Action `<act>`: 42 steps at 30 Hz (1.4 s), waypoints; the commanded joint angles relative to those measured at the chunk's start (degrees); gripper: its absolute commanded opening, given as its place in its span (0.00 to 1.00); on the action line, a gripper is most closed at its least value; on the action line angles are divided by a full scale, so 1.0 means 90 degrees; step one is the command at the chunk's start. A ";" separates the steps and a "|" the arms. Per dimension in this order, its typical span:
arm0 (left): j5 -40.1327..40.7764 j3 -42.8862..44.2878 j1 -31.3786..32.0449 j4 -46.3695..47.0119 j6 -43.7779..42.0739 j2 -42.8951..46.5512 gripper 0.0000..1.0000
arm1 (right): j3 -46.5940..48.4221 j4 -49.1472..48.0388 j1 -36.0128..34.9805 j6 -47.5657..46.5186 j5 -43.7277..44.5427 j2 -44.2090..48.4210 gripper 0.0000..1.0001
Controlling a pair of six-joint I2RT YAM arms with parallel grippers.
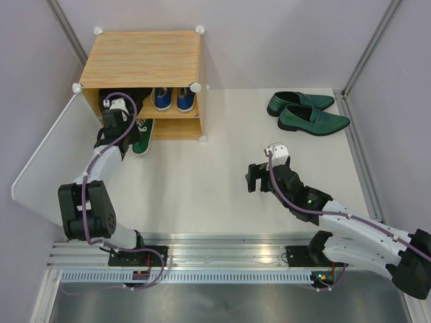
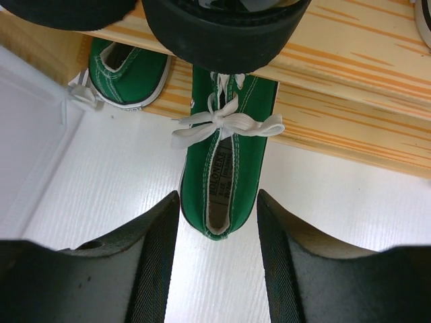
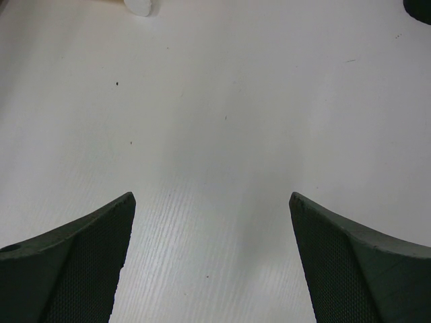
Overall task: Place and organize the shoes in the shoe cabinet
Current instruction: Place the shoe in the shoe cabinet.
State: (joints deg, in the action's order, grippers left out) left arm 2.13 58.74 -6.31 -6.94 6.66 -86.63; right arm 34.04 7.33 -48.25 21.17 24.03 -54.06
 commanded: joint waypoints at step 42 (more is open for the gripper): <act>-0.0061 0.1402 -0.0032 -0.0381 0.0490 -0.1429 0.02 | 0.0251 -0.0141 0.0009 -0.0145 0.0074 -0.0321 0.98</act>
State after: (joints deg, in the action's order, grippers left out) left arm 1.15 67.33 -6.35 -14.83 7.42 -97.62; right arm 34.06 7.35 -48.25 20.71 23.90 -56.49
